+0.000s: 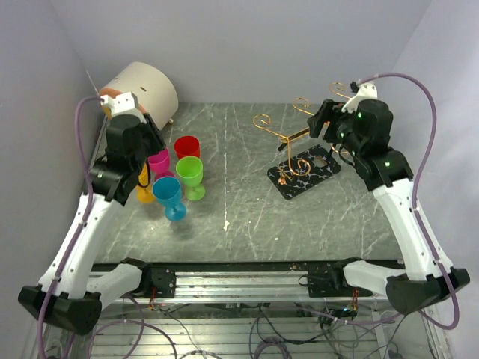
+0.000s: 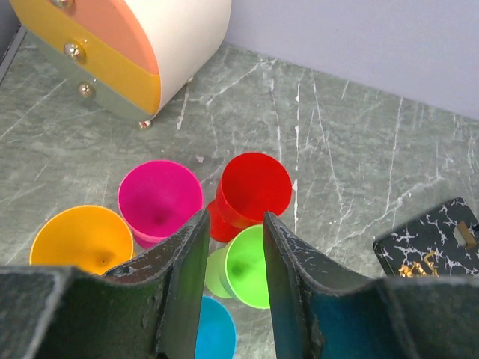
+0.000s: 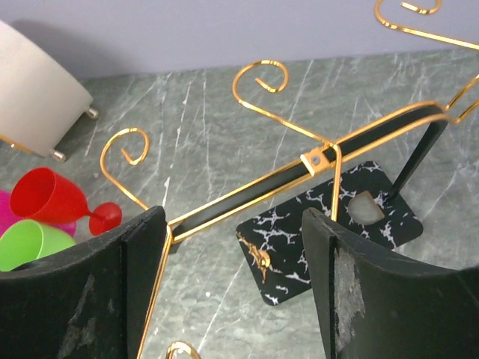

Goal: Take the wine glass off the wine glass rack

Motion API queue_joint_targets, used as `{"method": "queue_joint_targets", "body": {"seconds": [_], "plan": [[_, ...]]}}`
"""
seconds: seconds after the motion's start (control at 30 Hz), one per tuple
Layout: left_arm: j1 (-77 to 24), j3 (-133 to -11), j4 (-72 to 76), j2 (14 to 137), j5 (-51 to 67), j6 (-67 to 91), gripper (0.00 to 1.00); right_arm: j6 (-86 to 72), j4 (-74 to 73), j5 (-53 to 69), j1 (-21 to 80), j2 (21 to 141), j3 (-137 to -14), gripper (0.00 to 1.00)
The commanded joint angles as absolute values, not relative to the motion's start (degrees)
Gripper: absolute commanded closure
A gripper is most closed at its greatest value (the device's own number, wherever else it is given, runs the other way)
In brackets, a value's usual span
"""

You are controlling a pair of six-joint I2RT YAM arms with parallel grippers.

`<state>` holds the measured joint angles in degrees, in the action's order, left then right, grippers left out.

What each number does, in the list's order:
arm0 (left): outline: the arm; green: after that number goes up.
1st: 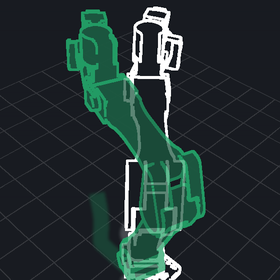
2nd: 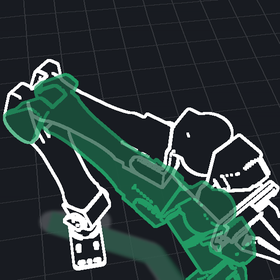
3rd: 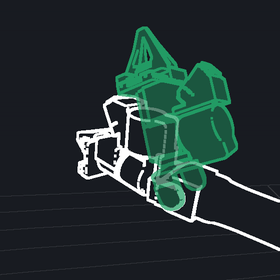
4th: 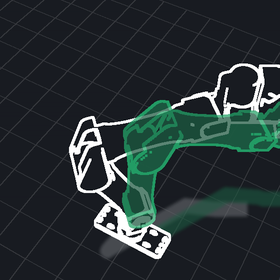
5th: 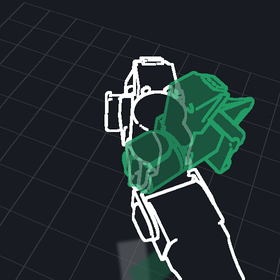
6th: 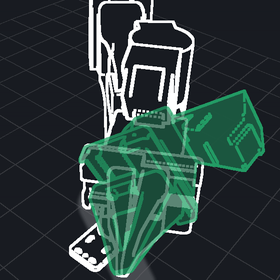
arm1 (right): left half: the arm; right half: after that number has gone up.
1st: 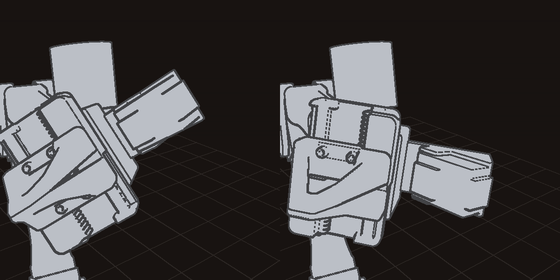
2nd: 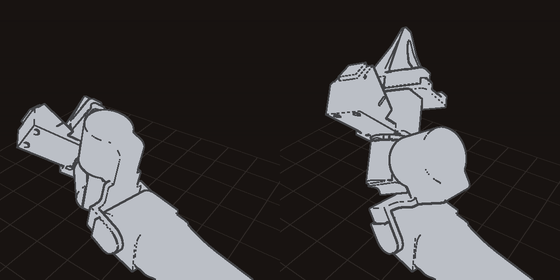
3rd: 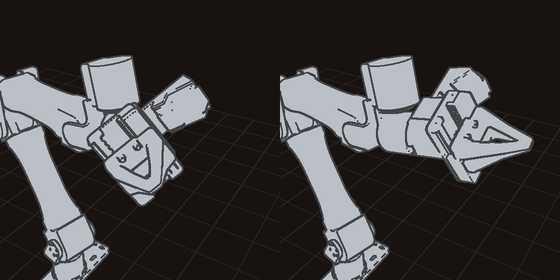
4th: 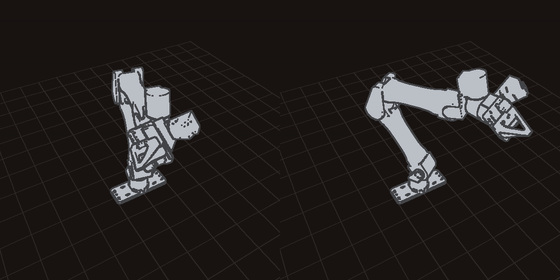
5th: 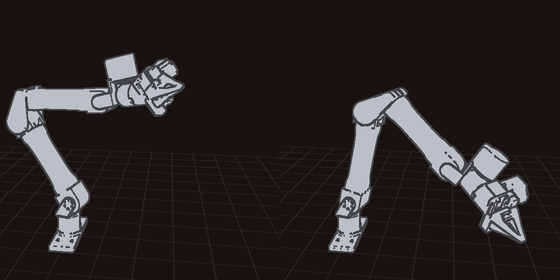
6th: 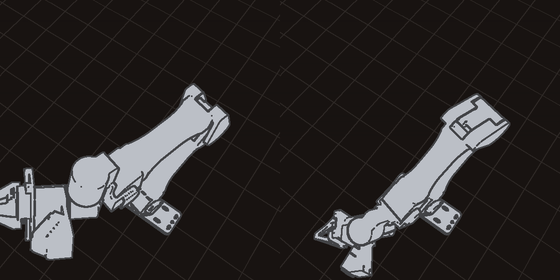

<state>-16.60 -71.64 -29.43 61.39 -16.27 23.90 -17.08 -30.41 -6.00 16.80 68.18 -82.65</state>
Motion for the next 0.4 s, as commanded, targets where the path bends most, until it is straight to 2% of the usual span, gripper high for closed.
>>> {"method": "queue_joint_targets", "body": {"seconds": [0.0, 0.07, 0.37], "plan": [[-15.96, -65.79, -23.95, 56.42, -16.63, 22.84, 0.55, -19.7, -25.95, -4.52, 16.61, 64.3, -77.31, 0.26], [-15.99, -63.14, -22.89, 54.5, -16.6, 22.69, 0.55, -19.85, -26.16, -5.33, 16.59, 63.24, -76.18, 0.19], [-16.01, -56.98, -21.23, 48.66, -17.22, 22.2, 0.55, -18.24, -24.73, -5.63, 16.61, 59.86, -72.15, 0.17]]}}
